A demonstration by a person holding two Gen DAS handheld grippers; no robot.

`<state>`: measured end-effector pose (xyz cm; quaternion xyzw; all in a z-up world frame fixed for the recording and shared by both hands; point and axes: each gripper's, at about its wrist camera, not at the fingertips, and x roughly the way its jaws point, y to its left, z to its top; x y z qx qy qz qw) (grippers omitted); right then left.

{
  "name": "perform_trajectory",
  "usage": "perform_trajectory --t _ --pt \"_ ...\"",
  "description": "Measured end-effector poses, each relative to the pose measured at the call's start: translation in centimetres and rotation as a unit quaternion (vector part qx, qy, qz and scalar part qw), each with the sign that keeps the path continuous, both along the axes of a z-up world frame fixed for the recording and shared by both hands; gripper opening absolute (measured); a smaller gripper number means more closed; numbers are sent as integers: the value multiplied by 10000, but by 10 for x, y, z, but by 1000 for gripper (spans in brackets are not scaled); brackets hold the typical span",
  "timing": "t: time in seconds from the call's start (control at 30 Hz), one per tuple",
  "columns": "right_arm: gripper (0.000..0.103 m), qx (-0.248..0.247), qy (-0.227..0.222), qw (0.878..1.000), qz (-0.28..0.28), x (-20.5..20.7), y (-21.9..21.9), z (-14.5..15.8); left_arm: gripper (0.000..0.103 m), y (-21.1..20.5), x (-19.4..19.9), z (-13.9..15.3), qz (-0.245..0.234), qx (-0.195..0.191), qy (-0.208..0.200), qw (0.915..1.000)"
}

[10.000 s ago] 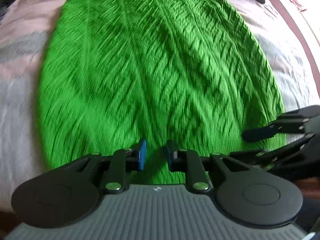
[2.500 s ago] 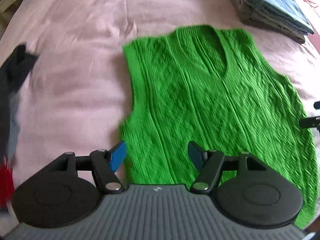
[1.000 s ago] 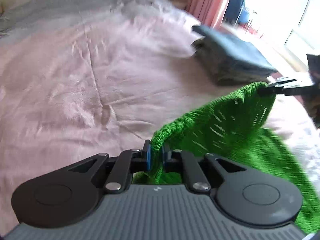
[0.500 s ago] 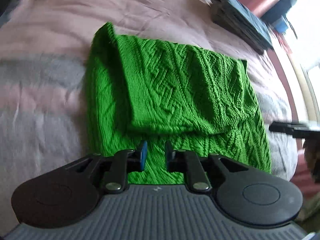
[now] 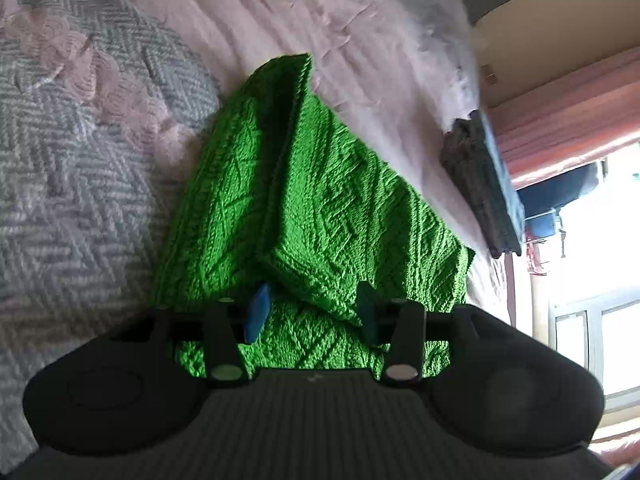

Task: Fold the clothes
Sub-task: 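Lift the sweater side with both grippers and fold it over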

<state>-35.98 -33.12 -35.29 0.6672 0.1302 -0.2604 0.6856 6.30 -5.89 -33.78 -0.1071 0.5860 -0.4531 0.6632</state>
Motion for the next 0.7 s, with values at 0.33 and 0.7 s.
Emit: perform_trajectory --t 0.33,0.7 --pt "70 -892 -316 9955 -100 -5 15 -9 54 23 -17 -9 -132 -821 -529 9951" --pt "70 -486 19 9978 -453 23 21 5 64 5 -9 -8 256 -596 28 9979"
